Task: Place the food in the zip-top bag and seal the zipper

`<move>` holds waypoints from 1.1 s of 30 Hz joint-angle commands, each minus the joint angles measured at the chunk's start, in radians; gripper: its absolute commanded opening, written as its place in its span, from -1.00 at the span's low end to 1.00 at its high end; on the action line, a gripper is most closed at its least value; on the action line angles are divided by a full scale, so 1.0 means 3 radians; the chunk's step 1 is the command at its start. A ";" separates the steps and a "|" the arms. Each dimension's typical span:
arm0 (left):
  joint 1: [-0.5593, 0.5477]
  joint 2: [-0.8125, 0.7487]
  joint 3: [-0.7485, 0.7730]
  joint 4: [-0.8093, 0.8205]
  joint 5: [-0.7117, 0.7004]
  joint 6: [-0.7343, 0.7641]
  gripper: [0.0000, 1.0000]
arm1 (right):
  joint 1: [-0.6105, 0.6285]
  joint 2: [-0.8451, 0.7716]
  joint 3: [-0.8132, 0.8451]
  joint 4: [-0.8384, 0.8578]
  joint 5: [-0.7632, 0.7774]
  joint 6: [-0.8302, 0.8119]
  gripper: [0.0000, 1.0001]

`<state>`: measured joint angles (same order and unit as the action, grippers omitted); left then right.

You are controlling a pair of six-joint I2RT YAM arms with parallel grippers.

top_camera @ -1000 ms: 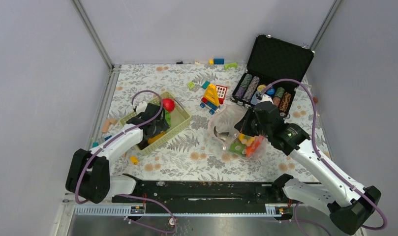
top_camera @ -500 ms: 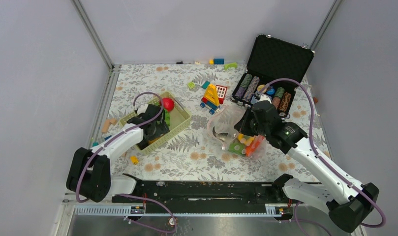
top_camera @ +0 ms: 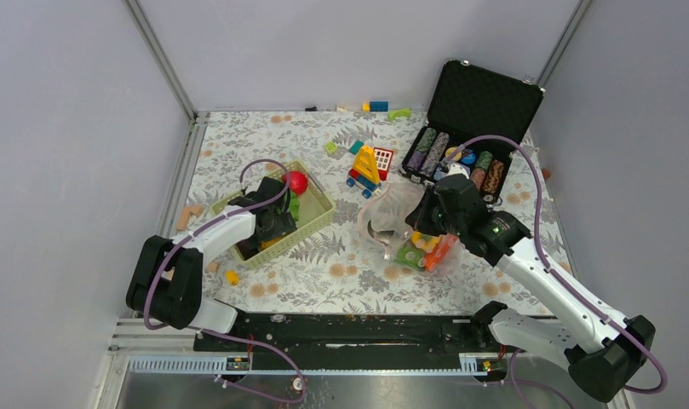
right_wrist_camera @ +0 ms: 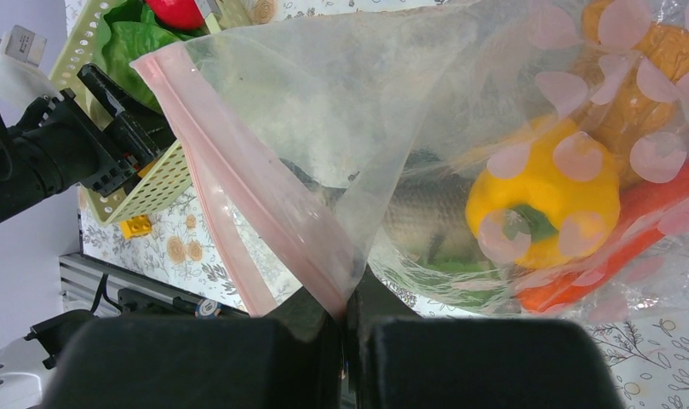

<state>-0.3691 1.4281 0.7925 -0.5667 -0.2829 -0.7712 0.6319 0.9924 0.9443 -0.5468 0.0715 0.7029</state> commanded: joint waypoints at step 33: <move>0.0003 -0.1296 0.0427 0.0022 -0.0113 0.0039 -0.14 | -0.0032 -0.0020 0.0058 0.0069 0.0131 -0.0055 -1.00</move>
<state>-0.3691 1.0927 0.8589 -0.6106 -0.2958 -0.7601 0.6315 0.9920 0.9443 -0.5472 0.0887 0.6994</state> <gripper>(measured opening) 0.823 0.017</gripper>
